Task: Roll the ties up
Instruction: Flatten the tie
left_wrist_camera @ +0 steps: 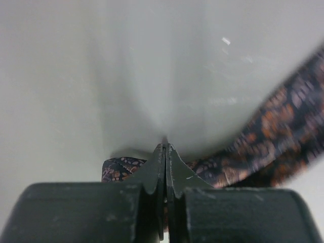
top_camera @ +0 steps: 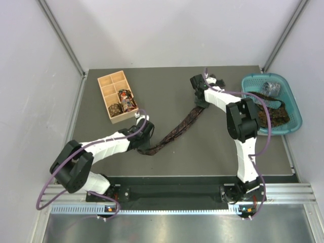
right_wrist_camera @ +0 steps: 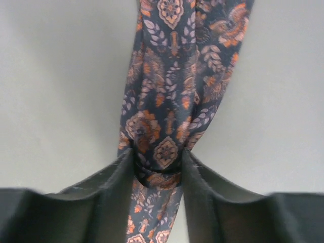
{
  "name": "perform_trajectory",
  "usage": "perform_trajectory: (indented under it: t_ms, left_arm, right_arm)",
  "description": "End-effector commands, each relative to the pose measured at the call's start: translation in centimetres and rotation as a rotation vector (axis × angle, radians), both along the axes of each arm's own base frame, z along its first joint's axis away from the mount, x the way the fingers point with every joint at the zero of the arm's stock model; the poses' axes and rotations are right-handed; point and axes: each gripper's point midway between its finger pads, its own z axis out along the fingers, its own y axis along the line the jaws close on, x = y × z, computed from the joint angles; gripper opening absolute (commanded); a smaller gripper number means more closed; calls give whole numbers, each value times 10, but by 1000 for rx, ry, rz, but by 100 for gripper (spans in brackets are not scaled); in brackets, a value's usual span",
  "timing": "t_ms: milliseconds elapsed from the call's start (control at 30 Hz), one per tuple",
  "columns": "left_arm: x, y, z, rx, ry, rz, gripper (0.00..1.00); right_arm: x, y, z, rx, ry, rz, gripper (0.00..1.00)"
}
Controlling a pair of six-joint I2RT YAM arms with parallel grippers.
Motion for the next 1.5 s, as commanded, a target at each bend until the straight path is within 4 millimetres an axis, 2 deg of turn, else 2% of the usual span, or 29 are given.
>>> perform_trajectory:
  t_ms: [0,67,100,167,233,267,333,467,567,600,700,833,933,1067,1167,1300,1367,1467]
  left_arm:
    - [-9,-13,18,-32,-49,-31,0]
    - [-21,-23,23,-16,-59,-62,0]
    - [-24,-23,24,0,-69,-61,0]
    - [-41,-32,20,2,-56,-86,0]
    - [-51,-30,16,33,-63,-83,0]
    - [-61,-32,12,38,-61,-84,0]
    - [-64,-25,10,74,-89,-56,0]
    - [-77,-17,9,82,-149,-7,0]
    - [-81,-22,14,77,-211,-12,3]
    - [-82,-25,16,77,-229,-18,16]
    - [-82,-32,26,98,-286,-23,25]
    - [-75,-31,47,97,-337,0,51]
    - [-70,-45,66,25,-377,-36,62]
    - [-67,-67,81,-75,-369,-71,64]
    - [-66,-80,84,-102,-328,-66,66]
    - [-61,-95,80,-110,-298,-51,68]
    - [-59,-100,71,-99,-273,-53,68]
    - [-58,-105,54,-82,-241,-58,62]
  right_arm:
    - [13,-6,-11,6,15,-20,32]
    - [21,-9,-15,22,20,-11,26]
    - [28,-9,-11,30,5,-10,25]
    - [34,-16,-13,18,4,-15,26]
    - [44,-20,-9,21,-16,-24,29]
    - [46,-27,-13,11,-7,-24,30]
    - [54,-34,-8,-2,-21,-39,31]
    - [62,-55,-12,-14,-15,-47,32]
    - [67,-61,-12,1,-19,-38,32]
    - [69,-61,-12,3,-23,-32,33]
    - [72,-61,-11,10,-27,-12,33]
    - [73,-61,-9,21,-33,5,35]
    - [71,-57,-10,39,-34,19,37]
    - [68,-56,-12,49,-34,23,38]
    - [68,-55,-12,53,-34,26,38]
    - [68,-54,-9,59,-38,29,38]
    - [68,-54,-8,60,-41,29,38]
    - [68,-56,-6,60,-42,26,38]
